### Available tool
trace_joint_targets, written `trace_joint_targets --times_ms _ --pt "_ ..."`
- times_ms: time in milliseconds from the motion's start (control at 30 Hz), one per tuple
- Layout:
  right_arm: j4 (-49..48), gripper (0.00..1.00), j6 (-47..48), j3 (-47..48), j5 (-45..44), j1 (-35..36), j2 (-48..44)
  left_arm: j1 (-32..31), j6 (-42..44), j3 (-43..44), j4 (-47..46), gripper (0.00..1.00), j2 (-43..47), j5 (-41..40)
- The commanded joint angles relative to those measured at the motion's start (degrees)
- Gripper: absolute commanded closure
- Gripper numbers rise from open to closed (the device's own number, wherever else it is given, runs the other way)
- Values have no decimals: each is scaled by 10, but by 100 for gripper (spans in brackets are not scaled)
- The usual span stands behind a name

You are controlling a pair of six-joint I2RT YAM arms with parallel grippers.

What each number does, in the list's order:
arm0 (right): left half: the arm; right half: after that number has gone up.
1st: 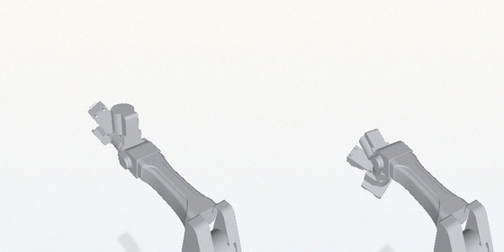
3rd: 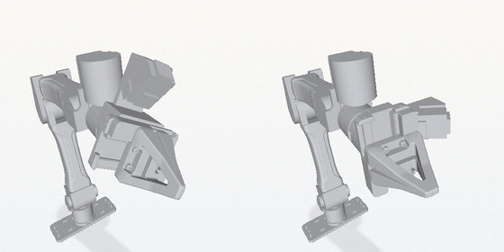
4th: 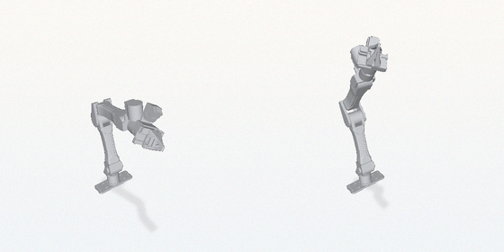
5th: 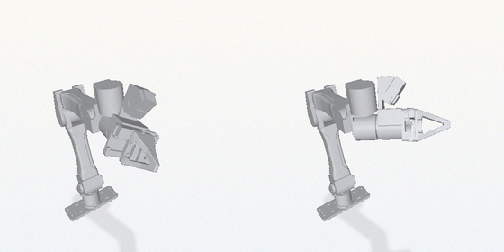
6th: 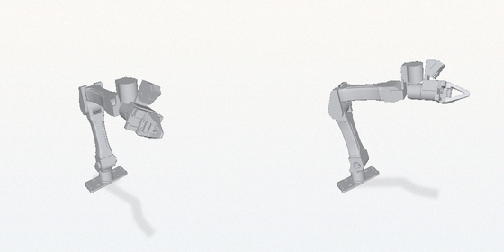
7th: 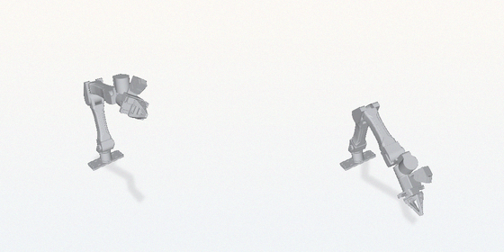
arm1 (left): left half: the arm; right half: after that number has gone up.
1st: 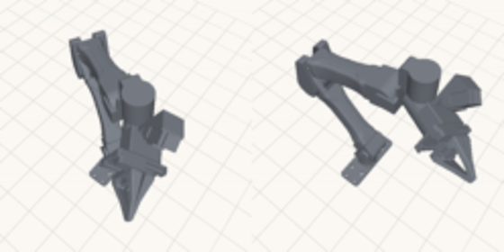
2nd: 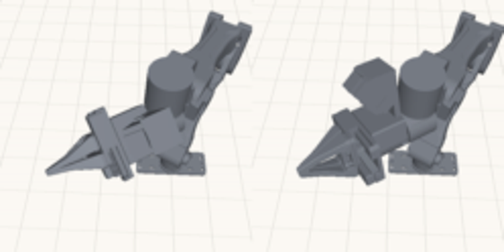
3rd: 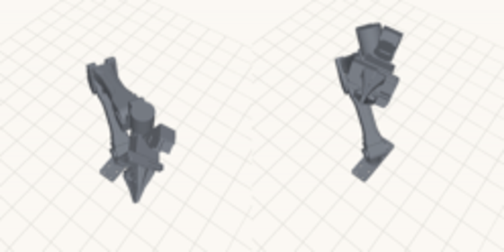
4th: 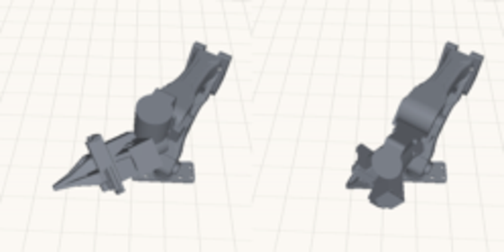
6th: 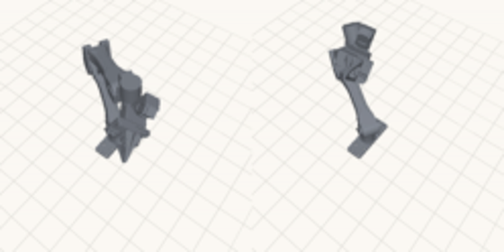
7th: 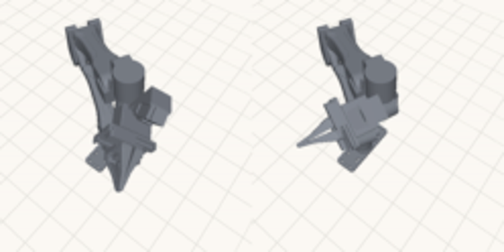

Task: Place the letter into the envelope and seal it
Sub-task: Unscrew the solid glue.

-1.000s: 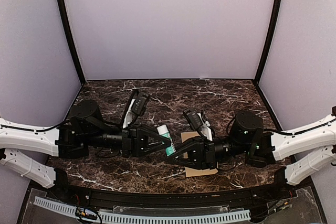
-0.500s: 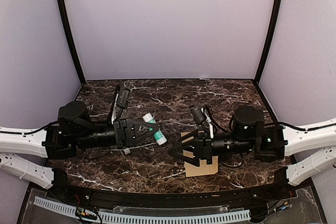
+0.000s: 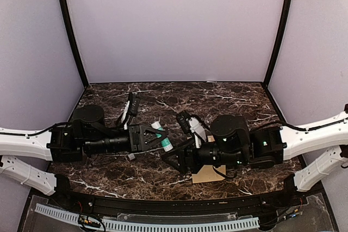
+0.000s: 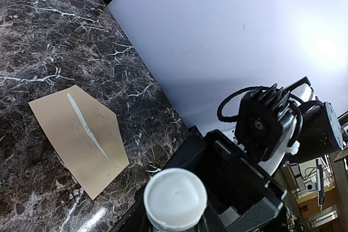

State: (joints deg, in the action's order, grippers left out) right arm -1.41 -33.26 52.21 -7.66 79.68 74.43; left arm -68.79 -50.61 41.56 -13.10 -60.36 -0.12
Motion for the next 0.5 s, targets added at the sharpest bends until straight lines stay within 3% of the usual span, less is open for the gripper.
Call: trace_joint_targets --times_ms 0,200,467 --pt "24 38 1 25 -37 5 21 -3 -7 22 2 100 -6 -2" --pt "33 51 -2 42 -57 3 37 -3 -12 19 -3 100 -9 -1" --pt "26 60 6 59 -41 3 44 -3 -12 24 0 100 -12 24"
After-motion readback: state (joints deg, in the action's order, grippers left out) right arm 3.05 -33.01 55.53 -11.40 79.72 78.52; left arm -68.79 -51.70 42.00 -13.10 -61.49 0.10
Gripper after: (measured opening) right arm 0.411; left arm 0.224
